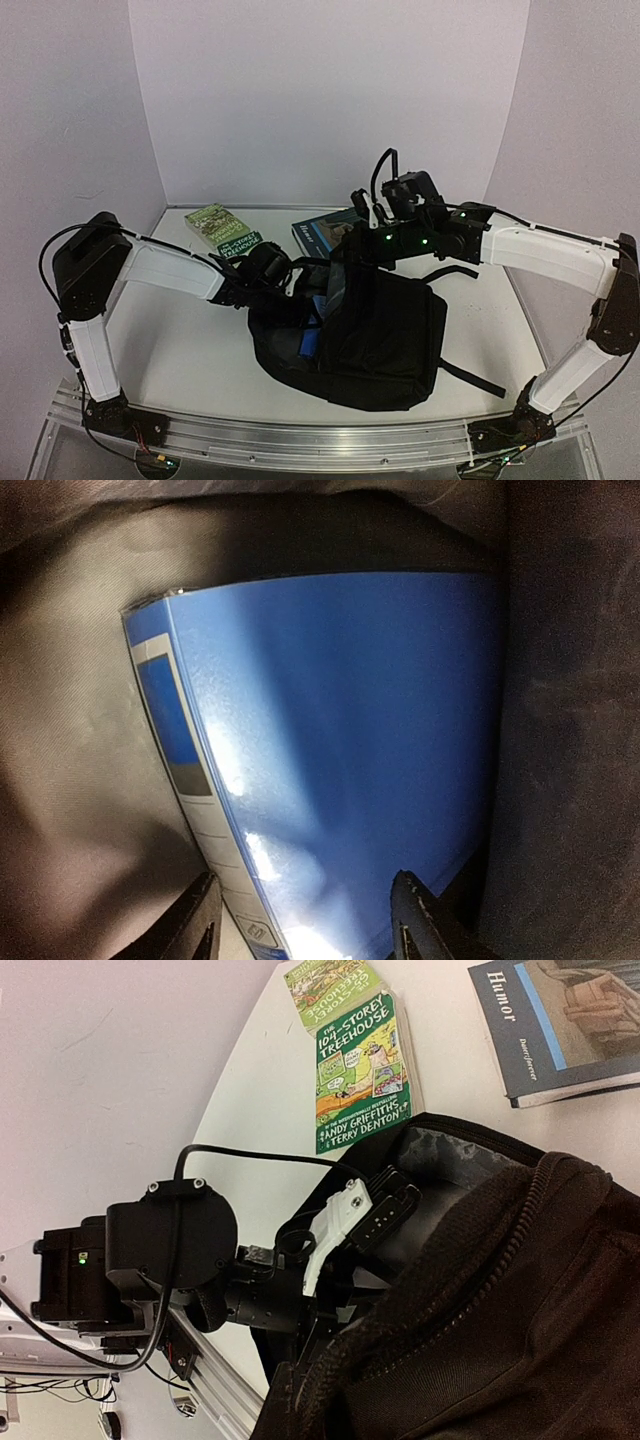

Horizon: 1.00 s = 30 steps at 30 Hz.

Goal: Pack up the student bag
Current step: Place the files in the student bag.

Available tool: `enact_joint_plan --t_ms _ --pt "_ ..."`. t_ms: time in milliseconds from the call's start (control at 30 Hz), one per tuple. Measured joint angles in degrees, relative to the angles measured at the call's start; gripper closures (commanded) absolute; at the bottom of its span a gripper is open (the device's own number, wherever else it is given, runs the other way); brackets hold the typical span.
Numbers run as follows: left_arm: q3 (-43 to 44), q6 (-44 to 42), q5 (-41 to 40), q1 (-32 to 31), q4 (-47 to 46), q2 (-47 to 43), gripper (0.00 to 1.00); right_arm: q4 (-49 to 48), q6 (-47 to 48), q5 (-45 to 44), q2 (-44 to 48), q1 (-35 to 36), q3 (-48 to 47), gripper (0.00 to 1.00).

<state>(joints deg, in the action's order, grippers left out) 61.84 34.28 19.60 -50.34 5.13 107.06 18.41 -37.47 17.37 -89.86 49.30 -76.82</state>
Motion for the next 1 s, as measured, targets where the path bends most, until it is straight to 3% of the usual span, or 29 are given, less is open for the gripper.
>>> enact_joint_plan --t_ms 433,600,1000 --pt "5.3 0.5 1.7 -3.1 -2.3 5.2 0.49 -0.4 0.0 -0.2 0.0 0.0 0.1 1.0" --pt "4.5 0.6 1.5 -3.2 -4.1 4.4 0.43 -0.9 0.0 -0.6 0.1 0.0 0.7 1.0" --pt "3.6 -4.3 -11.6 -2.6 11.4 -15.4 0.23 -0.8 0.1 -1.2 2.3 0.0 2.1 1.0"
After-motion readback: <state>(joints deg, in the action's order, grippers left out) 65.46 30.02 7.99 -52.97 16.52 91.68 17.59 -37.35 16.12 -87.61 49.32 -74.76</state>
